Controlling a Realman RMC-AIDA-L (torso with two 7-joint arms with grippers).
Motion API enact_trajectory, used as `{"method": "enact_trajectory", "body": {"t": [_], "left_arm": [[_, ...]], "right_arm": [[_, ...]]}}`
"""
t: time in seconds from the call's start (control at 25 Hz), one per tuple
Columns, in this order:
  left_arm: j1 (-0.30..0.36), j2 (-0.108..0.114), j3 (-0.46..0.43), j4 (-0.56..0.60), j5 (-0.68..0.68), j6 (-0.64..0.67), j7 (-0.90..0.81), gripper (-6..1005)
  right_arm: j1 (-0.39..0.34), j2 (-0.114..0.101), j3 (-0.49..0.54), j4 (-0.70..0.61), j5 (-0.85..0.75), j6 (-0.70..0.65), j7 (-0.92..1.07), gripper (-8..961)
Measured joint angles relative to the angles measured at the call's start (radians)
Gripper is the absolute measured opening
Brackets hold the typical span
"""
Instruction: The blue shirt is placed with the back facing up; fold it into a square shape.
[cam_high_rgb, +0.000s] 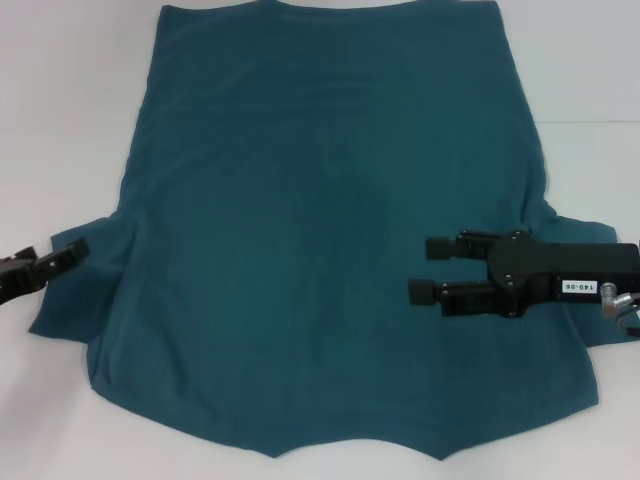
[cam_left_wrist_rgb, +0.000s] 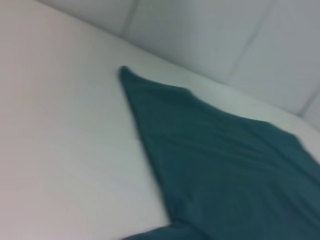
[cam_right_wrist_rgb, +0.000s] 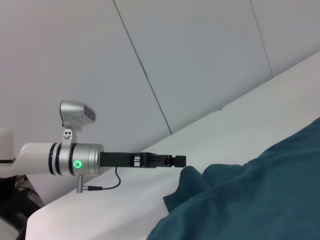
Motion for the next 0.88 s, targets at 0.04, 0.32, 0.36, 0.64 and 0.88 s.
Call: {"method": "enact_trajectory", "body": {"t": [0.04,0.32,0.36,0.64,0.88], "left_arm": [[0.0,-0.001,0.001,-0.002,0.0,-0.015,0.0,912],[0.003,-0.007,0.008,-0.027,0.002,-0.056,-0.005,886],[0.003,-0.009,0.009,-0.029,0.002,-0.056,-0.005,882],[0.002,-0.015,0.017,-0.049,0.003,-0.061,-0.004,856],[-0.008,-0.015,0.03,-0.055,0.006,-0.072,-0.011,834]], "right_arm": [[0.0,0.0,0.0,0.0,0.0,0.0,0.0,914],[0.002,-0.004,0.007,0.0,0.0,0.0,0.0,913],[0.002,-0.004,0.007,0.0,0.0,0.0,0.0,913],[0.002,-0.005,0.011,0.0,0.0,0.0,0.0,913],[0.0,-0.005,0.011,-0.001,0.0,0.0,0.0,913]]}}
